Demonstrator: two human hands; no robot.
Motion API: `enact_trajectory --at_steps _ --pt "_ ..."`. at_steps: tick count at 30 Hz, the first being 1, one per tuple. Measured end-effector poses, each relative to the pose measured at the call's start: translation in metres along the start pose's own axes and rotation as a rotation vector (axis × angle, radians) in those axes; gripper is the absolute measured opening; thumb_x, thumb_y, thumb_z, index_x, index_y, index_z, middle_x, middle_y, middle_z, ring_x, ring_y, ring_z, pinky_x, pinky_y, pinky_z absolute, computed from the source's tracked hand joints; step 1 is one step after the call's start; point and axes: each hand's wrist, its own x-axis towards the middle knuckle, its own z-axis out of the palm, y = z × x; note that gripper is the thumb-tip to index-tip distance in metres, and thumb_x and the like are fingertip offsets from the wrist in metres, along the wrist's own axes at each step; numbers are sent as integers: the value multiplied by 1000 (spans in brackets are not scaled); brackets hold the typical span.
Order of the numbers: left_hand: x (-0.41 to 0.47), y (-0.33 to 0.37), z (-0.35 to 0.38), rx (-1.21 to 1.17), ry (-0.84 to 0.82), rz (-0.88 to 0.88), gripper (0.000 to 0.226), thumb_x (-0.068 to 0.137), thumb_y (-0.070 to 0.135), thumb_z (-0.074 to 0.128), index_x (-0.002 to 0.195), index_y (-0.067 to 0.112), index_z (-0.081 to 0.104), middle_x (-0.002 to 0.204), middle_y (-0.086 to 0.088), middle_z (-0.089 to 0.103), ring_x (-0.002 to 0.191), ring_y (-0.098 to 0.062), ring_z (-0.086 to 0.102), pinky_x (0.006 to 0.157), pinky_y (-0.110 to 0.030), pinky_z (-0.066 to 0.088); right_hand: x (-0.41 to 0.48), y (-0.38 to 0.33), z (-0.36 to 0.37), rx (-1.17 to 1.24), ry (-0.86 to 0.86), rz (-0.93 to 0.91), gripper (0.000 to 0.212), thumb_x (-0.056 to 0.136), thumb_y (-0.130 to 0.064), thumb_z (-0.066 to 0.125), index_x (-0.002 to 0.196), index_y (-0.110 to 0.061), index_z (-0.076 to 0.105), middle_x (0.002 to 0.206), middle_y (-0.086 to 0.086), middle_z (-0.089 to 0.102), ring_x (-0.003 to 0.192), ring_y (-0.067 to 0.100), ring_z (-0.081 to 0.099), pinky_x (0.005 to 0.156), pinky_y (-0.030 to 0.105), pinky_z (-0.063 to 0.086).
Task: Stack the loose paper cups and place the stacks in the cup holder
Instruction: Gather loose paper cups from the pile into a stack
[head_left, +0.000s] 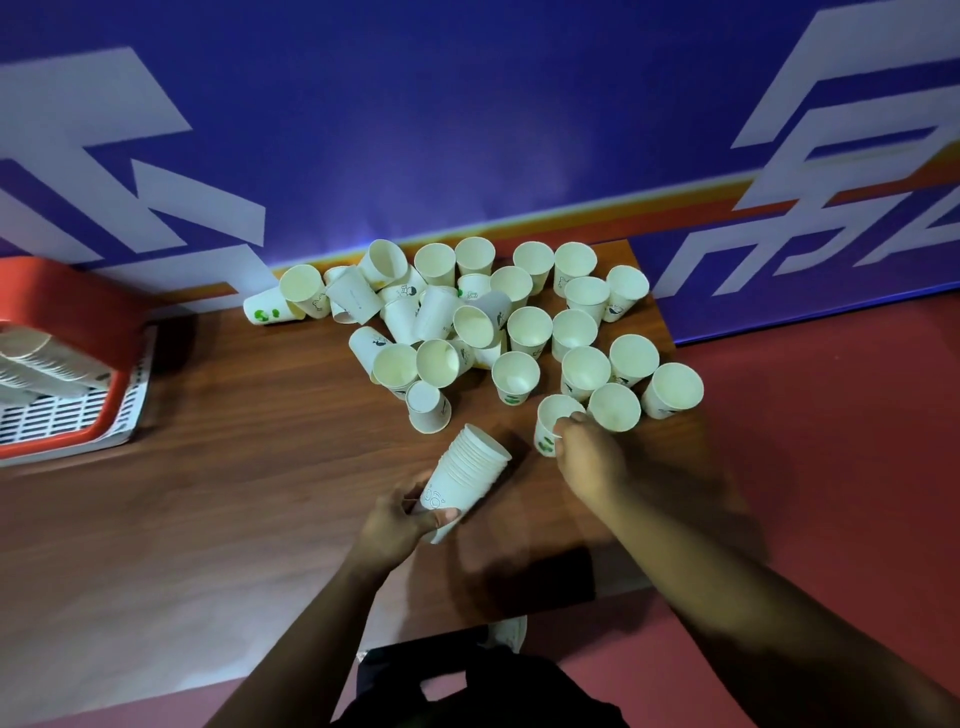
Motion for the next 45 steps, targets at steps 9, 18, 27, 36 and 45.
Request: enact_trajectory --at_steps 9,18,27,36,45 --pt "12 1 1 179 -55 48 74 59 40 87 128 25 64 125 6 67 117 -11 63 101 -39 51 -35 -24 -55 757 -66 124 12 88 -11 66 99 -11 71 69 -12 64 58 3 60 62 17 47" --pt "21 19 17 130 -82 83 59 75 9 86 128 21 63 123 5 70 113 -7 65 91 -21 53 -31 -11 -47 744 3 145 17 88 -16 66 104 -11 70 91 0 69 78 7 62 73 19 47" --pt "23 15 20 106 -72 36 66 69 18 89 130 15 63 123 1 71 114 -14 67 89 -24 55 -2 54 -23 1 -52 210 23 89 -20 57 109 -12 66 117 7 58 100 29 63 81 37 53" --pt "35 20 24 180 -128 64 72 60 44 87 127 29 65 124 6 69 115 -12 65 101 -42 53 -25 36 -63 657 180 159 5 84 -8 69 87 -12 70 79 -6 68 71 2 62 67 11 44" --pt "46 40 54 187 -158 109 62 72 19 87 129 26 63 127 8 67 116 -4 62 96 -23 51 -37 17 -77 885 -142 146 12 89 -11 64 99 -9 71 58 -13 63 51 2 57 54 19 46"
